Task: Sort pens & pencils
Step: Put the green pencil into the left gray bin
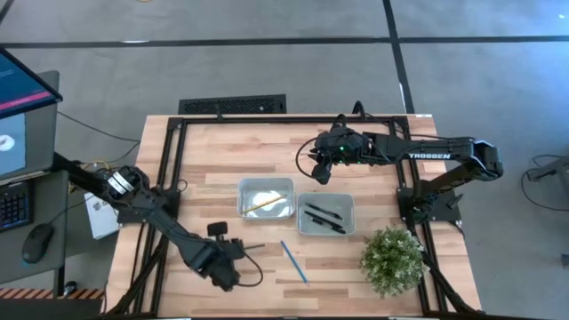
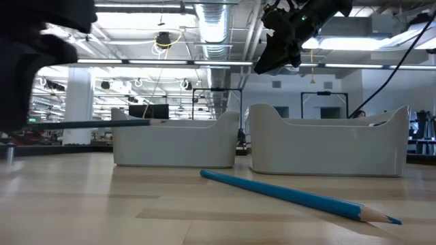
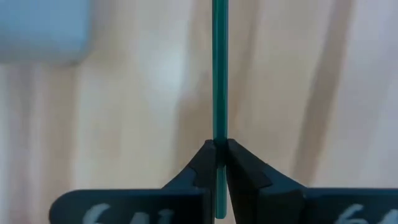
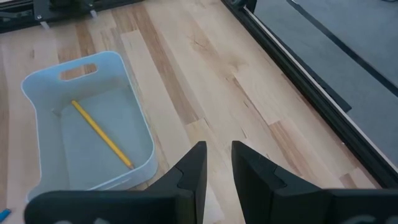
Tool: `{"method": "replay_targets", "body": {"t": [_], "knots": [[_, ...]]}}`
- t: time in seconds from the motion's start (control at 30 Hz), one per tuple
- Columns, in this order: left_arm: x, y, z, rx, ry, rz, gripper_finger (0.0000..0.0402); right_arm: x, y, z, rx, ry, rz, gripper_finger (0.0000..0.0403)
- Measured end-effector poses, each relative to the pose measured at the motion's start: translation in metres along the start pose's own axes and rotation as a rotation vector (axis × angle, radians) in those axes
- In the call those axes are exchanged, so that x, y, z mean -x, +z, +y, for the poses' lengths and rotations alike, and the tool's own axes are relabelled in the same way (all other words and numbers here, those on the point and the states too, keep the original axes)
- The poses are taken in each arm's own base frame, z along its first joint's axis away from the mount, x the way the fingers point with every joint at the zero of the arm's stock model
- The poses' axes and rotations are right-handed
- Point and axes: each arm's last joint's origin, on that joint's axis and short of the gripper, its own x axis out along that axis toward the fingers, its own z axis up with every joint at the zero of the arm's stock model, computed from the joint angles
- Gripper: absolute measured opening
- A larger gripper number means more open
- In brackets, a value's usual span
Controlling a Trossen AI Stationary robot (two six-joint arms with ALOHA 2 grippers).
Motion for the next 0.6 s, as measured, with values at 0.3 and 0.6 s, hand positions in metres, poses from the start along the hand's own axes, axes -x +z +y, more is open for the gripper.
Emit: {"method": "replay_targets", "body": {"t": [0.3, 0.6], "knots": [[0.011, 0.033, 0.033, -0.12, 0.148, 0.028, 0.001, 0.0, 0.0, 0.0, 0.0, 0.0, 0.0, 0.0095], [0.019, 0.071, 0.063, -0.194, 0.127, 0.031, 0.001, 0.0, -0.002, 0.0, 0.005, -0.002, 0.025, 0.0095]]}}
